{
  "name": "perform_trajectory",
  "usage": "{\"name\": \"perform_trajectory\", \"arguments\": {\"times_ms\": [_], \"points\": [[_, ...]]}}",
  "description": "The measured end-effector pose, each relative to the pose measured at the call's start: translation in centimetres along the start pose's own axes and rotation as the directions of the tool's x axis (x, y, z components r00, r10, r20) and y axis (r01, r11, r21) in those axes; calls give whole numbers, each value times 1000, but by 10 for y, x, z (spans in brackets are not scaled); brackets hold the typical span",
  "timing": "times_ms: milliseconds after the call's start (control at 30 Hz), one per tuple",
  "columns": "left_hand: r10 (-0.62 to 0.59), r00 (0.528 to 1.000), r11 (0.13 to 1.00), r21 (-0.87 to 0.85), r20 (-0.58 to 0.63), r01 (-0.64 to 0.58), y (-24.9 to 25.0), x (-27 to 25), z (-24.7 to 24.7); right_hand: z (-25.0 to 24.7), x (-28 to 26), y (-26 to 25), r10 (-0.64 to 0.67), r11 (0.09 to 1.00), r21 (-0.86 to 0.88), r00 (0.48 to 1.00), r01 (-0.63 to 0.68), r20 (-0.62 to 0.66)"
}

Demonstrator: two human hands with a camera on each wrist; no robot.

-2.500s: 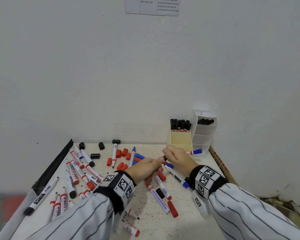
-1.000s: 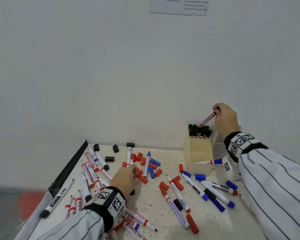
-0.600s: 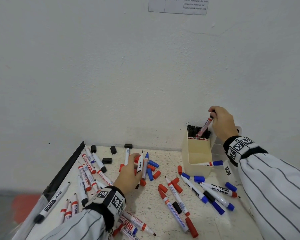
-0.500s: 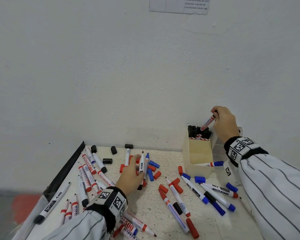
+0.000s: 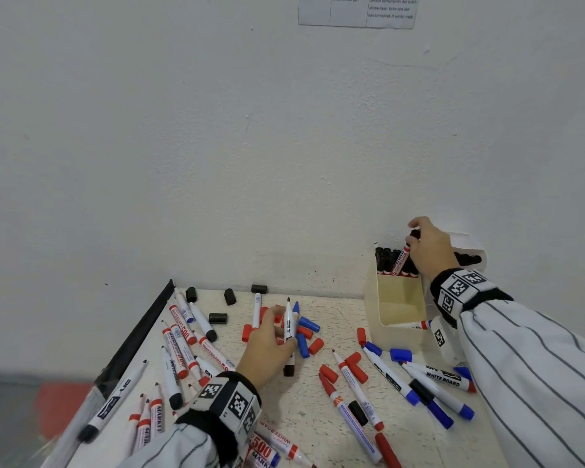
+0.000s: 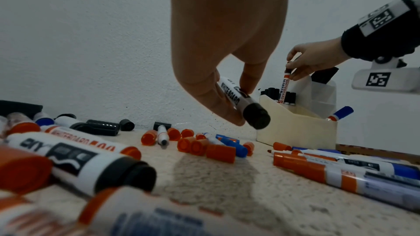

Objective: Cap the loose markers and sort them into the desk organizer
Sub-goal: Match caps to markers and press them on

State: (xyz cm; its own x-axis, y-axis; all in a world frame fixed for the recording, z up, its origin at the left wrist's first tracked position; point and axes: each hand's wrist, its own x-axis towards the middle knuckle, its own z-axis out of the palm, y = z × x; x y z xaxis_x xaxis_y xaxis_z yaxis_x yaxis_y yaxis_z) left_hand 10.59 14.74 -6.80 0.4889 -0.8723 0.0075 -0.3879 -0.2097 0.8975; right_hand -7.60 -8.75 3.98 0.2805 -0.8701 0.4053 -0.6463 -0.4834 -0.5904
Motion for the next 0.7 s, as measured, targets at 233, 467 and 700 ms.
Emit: {"name": "perform_trajectory", "arguments": {"times_ms": [233, 467, 700], "points": [[-11, 1000, 998, -67, 24, 12, 9, -7, 12, 12, 1, 0, 13, 1000, -6, 1000, -13, 20], [-15, 999, 995, -99, 51, 20, 13, -9, 13, 22, 8, 1, 39, 995, -90, 999, -40, -12], [-13, 998, 994, -104, 63, 19, 16, -9, 9, 26, 11, 1, 61, 996, -54, 996, -65, -64]]}}
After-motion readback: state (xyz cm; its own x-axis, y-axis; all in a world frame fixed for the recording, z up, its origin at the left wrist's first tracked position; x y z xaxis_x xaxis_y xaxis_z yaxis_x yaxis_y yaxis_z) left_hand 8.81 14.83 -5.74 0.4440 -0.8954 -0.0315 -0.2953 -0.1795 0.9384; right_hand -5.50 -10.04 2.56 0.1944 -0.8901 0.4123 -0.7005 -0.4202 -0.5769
